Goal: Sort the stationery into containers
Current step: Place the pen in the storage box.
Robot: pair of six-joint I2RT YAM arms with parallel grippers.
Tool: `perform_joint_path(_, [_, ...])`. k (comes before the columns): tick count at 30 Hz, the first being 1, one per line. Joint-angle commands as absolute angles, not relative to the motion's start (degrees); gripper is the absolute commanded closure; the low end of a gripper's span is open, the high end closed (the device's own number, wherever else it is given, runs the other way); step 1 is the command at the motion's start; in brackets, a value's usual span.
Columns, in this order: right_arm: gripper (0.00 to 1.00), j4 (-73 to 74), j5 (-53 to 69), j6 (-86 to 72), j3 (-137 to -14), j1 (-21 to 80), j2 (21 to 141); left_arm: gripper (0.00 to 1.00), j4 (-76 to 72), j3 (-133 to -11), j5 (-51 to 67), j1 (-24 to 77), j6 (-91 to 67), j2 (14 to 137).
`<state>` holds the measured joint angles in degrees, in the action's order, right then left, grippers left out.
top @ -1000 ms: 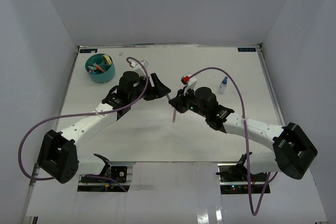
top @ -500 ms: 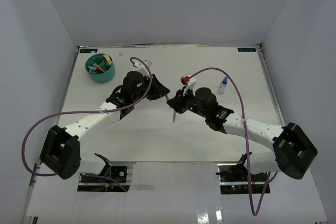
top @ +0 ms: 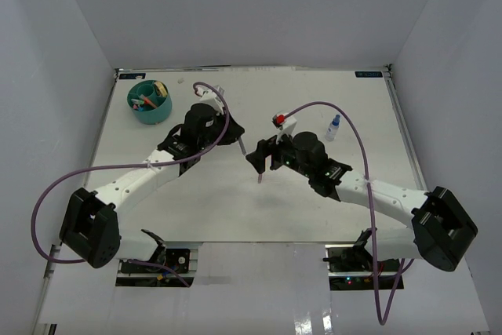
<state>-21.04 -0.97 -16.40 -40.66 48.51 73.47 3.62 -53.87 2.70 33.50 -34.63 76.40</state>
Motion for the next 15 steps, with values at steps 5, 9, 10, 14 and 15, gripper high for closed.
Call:
perform_joint_path(5, [0.02, -16.26, -12.29, -12.31, -37.19, 48.69, 67.33, 0.93, 8.18, -62.75, -26.79, 30.51, -13.46, 77.87])
perform_joint_path(9, [0.10, -16.26, -17.92, -10.38, -33.40, 48.34, 63.37, 0.93, 0.74, -64.16, -29.79, 23.23, -7.31, 80.85])
perform_joint_path(10, [0.10, -16.26, -18.45, -10.11, -32.09, 48.17, 62.85, 0.93, -1.99, -63.99, -31.36, 22.16, -5.64, 81.47])
perform_joint_path(14, [0.10, -16.26, -20.13, -8.61, -29.63, 47.81, 61.00, 0.93, -10.45, -63.72, -31.65, 17.06, 1.84, 85.68])
perform_joint_path(15, [0.10, -16.26, -20.30, -8.53, -29.10, 47.46, 60.82, 0.93, -12.03, -63.81, -30.77, 14.53, 1.50, 86.56])
